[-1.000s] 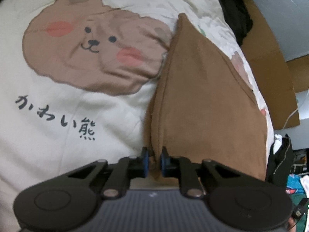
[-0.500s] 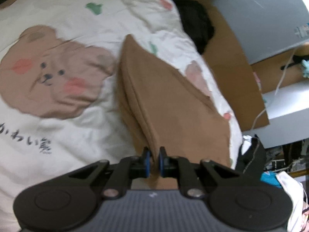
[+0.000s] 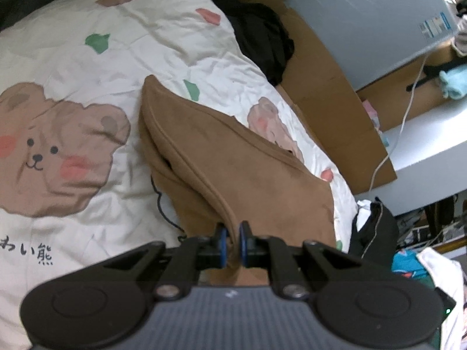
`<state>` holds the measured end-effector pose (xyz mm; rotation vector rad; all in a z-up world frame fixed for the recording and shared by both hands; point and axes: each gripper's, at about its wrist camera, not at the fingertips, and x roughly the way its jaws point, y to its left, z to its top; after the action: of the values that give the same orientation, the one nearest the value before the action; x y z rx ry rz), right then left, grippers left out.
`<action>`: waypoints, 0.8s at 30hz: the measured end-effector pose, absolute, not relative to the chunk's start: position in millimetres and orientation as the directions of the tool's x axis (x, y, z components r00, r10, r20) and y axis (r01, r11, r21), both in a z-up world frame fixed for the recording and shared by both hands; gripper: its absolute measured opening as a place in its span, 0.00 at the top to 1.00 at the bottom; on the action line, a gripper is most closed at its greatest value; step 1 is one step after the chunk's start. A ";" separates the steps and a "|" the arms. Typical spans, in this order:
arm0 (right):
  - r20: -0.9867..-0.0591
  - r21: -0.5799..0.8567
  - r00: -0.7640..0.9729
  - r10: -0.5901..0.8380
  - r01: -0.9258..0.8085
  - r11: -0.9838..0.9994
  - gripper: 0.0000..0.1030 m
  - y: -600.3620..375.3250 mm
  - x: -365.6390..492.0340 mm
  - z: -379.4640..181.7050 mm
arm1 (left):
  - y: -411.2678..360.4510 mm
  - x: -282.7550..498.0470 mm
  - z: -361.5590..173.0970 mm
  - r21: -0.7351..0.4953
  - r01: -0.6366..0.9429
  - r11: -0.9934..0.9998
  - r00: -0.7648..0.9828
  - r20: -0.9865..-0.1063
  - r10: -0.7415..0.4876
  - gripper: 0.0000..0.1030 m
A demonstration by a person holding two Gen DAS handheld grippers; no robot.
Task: Fold clothes
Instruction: 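Grasp the folded shirt edge with the left tool and lift it, then grasp the brown shirt edge with the right tool beside the left tool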
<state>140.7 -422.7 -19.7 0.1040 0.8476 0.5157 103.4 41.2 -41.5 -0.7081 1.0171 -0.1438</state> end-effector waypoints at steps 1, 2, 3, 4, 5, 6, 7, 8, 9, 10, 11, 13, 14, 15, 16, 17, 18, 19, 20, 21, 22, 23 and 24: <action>-0.685 0.296 0.541 0.489 -0.407 0.864 0.58 -415.7 140.0 -19.9 | 39.9 104.0 -40.6 -0.595 -0.203 0.778 0.533 -0.733 -0.422 0.91; -0.682 0.300 0.535 0.498 -0.416 0.858 0.58 -408.9 139.2 -20.0 | 38.6 104.6 -39.6 -0.588 -0.199 0.784 0.529 -0.738 -0.419 0.91; -0.680 0.304 0.530 0.507 -0.426 0.852 0.58 -402.1 138.5 -20.2 | 37.7 105.3 -37.9 -0.579 -0.196 0.792 0.527 -0.743 -0.412 0.91; -0.676 0.302 0.524 0.519 -0.445 0.843 0.58 -391.1 137.0 -20.9 | 36.8 106.0 -36.2 -0.570 -0.193 0.799 0.525 -0.748 -0.406 0.91; -0.672 0.302 0.519 0.528 -0.459 0.836 0.58 -382.5 136.0 -21.5 | 36.7 106.6 -34.2 -0.572 -0.184 0.799 0.530 -0.743 -0.409 0.91; -0.671 0.304 0.514 0.535 -0.467 0.830 0.58 -375.6 135.5 -22.5 | 36.5 107.2 -32.3 -0.574 -0.175 0.800 0.534 -0.738 -0.413 0.91; -0.670 0.308 0.510 0.539 -0.470 0.827 0.58 -371.0 135.5 -23.1 | 35.6 107.8 -29.9 -0.574 -0.161 0.803 0.540 -0.732 -0.416 0.91; -0.667 0.314 0.506 0.547 -0.475 0.822 0.58 -365.1 135.7 -23.2 | 34.7 108.6 -28.5 -0.570 -0.155 0.807 0.539 -0.733 -0.415 0.91; -0.665 0.320 0.501 0.554 -0.480 0.817 0.58 -359.2 135.9 -23.3 | 33.7 109.3 -27.1 -0.567 -0.149 0.810 0.538 -0.734 -0.414 0.91; -0.662 0.326 0.497 0.562 -0.485 0.812 0.58 -353.2 136.1 -23.3 | 31.1 111.5 -25.7 -0.567 -0.132 0.813 0.527 -0.735 -0.427 0.91; -0.658 0.327 0.496 0.567 -0.490 0.808 0.58 -345.7 136.2 -22.8 | 29.5 112.2 -25.7 -0.571 -0.120 0.812 0.520 -0.733 -0.438 0.91; -0.654 0.334 0.486 0.580 -0.502 0.798 0.58 -335.1 136.1 -22.1 | 27.6 111.5 -24.9 -0.563 -0.112 0.819 0.523 -0.734 -0.433 0.91; -0.650 0.339 0.480 0.589 -0.512 0.790 0.58 -328.7 134.9 -21.5 | 25.8 111.8 -24.7 -0.563 -0.104 0.820 0.521 -0.733 -0.437 0.91; -0.647 0.343 0.473 0.599 -0.521 0.782 0.58 -322.4 133.8 -21.0 | 24.0 112.2 -24.5 -0.563 -0.096 0.821 0.520 -0.732 -0.441 0.91; -0.645 0.344 0.469 0.604 -0.528 0.777 0.58 -317.8 132.9 -20.5 | 23.4 112.1 -24.1 -0.559 -0.098 0.823 0.523 -0.733 -0.436 0.91; -0.642 0.346 0.463 0.611 -0.537 0.770 0.58 -311.5 130.9 -19.7 | 22.9 112.1 -23.6 -0.556 -0.100 0.825 0.525 -0.733 -0.431 0.91; -0.639 0.347 0.456 0.619 -0.547 0.762 0.58 -305.8 129.5 -18.8 | 23.2 112.5 -23.7 -0.559 -0.105 0.822 0.524 -0.734 -0.432 0.91; -0.635 0.350 0.450 0.628 -0.557 0.753 0.58 -301.5 128.2 -18.0 | 23.4 112.4 -23.6 -0.561 -0.106 0.821 0.525 -0.733 -0.433 0.91; -0.629 0.355 0.441 0.640 -0.569 0.741 0.58 -294.5 126.3 -17.4 | 24.2 112.3 -23.0 -0.566 -0.110 0.817 0.527 -0.730 -0.434 0.91; -0.625 0.360 0.435 0.649 -0.578 0.733 0.58 -289.1 125.2 -16.9 | 24.7 112.5 -22.5 -0.568 -0.113 0.815 0.528 -0.729 -0.435 0.91; -0.622 0.362 0.431 0.653 -0.582 0.728 0.58 -285.3 124.5 -16.7 | 25.1 112.7 -21.9 -0.571 -0.116 0.813 0.529 -0.728 -0.436 0.91; -0.620 0.361 0.426 0.658 -0.590 0.722 0.58 -278.8 123.0 -16.6 | 25.5 112.9 -21.4 -0.574 -0.119 0.810 0.529 -0.727 -0.437 0.91; -0.619 0.360 0.421 0.663 -0.598 0.716 0.58 -272.3 121.5 -16.5 | 25.9 113.5 -20.7 -0.578 -0.119 0.808 0.530 -0.725 -0.441 0.91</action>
<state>121.5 -272.3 -16.5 0.0886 0.8158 0.7915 113.5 25.9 -20.7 -0.6260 1.0098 -0.2078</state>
